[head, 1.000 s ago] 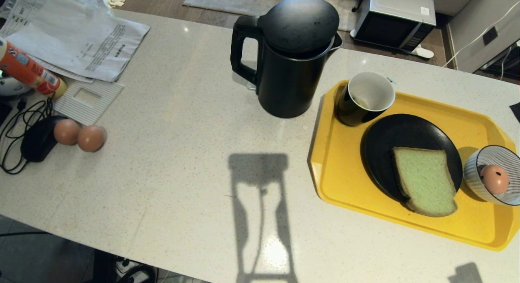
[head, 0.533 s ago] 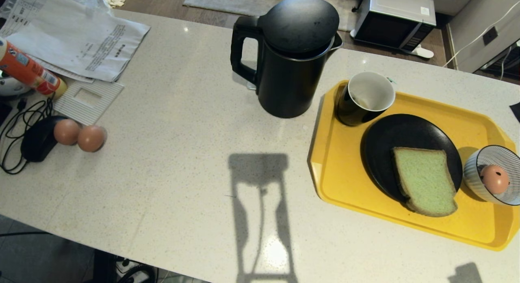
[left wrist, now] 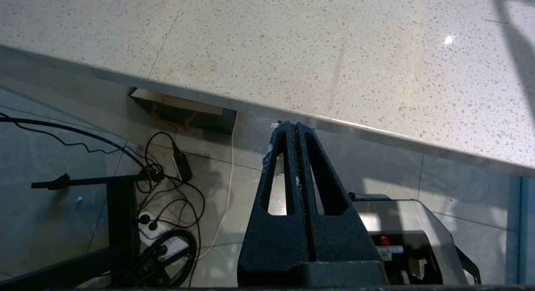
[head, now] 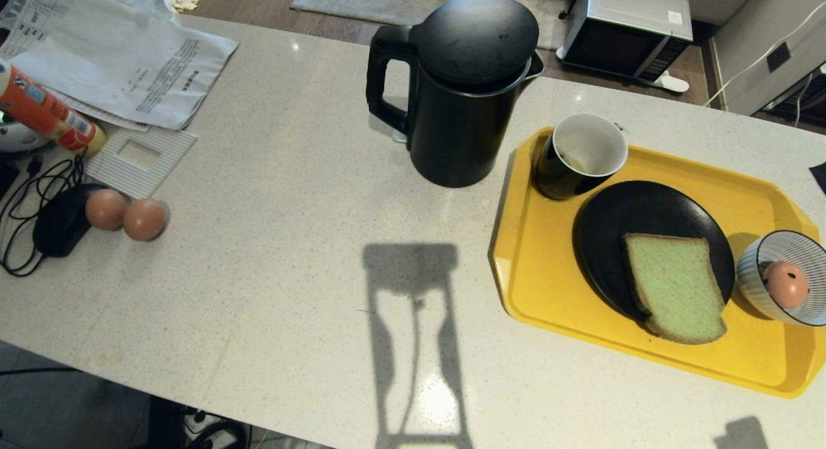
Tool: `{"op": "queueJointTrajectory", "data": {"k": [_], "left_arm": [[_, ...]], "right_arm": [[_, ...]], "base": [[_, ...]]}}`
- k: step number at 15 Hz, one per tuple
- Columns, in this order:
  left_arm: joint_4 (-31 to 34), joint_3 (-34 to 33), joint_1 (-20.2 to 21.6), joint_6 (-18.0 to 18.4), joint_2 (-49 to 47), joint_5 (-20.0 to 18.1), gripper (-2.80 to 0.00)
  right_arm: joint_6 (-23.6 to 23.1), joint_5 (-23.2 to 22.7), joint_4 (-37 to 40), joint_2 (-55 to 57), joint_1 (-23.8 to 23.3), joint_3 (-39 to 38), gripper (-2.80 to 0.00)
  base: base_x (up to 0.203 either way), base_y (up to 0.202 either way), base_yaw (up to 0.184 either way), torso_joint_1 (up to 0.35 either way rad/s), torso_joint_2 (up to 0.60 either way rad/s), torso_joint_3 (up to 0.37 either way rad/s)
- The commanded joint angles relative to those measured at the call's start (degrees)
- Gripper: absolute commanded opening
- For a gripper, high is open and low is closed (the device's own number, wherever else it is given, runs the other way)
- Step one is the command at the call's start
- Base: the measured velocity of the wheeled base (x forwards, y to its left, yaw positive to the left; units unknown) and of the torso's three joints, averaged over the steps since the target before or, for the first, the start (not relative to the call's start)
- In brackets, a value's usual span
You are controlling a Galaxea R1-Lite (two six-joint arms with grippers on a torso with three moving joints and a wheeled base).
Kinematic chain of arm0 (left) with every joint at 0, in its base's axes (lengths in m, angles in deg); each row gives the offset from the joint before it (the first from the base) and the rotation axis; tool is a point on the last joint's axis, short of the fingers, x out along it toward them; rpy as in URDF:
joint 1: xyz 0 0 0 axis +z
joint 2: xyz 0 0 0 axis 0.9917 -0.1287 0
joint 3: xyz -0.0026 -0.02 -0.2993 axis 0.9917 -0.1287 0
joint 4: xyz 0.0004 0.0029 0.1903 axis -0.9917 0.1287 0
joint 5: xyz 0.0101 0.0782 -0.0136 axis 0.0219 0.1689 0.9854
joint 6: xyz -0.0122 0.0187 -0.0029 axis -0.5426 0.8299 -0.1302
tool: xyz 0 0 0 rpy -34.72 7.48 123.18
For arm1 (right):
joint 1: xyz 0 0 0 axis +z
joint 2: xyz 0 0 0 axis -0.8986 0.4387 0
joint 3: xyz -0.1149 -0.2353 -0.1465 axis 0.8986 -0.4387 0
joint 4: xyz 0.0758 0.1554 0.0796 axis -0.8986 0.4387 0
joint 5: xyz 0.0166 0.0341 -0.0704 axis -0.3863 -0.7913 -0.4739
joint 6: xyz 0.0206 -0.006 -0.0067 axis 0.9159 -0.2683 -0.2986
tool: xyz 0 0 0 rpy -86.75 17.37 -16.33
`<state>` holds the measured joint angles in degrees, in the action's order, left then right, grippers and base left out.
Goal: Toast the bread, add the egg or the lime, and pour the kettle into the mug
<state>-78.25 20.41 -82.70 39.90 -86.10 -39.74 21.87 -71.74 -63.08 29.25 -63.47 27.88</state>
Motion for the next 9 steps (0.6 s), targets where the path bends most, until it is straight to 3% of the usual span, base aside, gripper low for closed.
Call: {"op": "queueJointTrajectory", "data": {"k": [1, 9], "left_arm": [[-0.1, -0.9, 0.0, 0.0, 0.0, 0.0, -2.80], [0.0, -0.9, 0.0, 0.0, 0.0, 0.0, -2.80]], "right_arm": [[0.9, 0.1, -0.1, 0.1, 0.0, 0.0, -2.80], [1.1, 0.2, 0.0, 0.2, 0.0, -0.1, -2.80]], "base": [[0.000, 0.000, 0.000, 0.000, 0.00, 0.000], [0.000, 0.000, 0.000, 0.000, 0.00, 0.000]]}}
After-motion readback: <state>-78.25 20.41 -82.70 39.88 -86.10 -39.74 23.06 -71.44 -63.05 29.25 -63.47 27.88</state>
